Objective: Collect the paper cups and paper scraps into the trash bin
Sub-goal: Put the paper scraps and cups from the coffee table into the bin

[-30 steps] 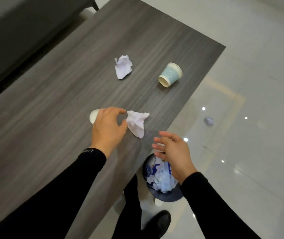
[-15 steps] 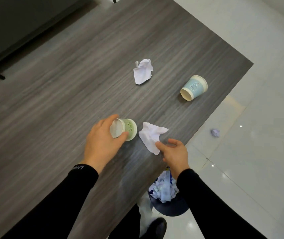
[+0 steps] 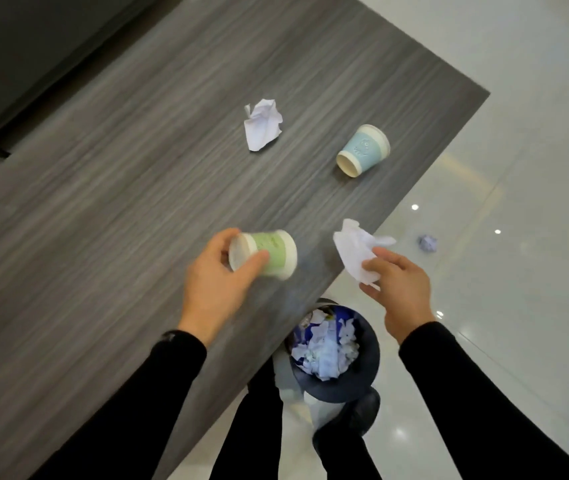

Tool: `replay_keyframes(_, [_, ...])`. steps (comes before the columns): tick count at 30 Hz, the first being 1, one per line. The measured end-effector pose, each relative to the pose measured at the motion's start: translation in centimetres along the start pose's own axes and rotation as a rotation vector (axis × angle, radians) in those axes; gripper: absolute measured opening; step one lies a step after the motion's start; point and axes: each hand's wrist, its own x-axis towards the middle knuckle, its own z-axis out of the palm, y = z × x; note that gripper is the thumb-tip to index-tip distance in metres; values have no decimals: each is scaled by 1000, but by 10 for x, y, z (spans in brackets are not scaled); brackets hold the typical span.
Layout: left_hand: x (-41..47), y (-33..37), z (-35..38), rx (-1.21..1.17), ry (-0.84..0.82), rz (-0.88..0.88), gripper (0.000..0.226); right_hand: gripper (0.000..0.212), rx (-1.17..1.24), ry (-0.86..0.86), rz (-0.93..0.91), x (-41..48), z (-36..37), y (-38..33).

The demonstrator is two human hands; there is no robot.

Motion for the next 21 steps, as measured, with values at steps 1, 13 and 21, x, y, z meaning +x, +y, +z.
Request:
replay_keyframes(1, [-16,2,12,51,-80,8,45,21,-10,23,12,-2,-17,-1])
replay_keyframes(13, [-106,-75,131,689,-580,114,75,30,-262,26,313,-15,-127,106])
replay_keyframes(21, [-63,-42,65,548,-188,194,24,33,-262,-60,291,-15,-94,106])
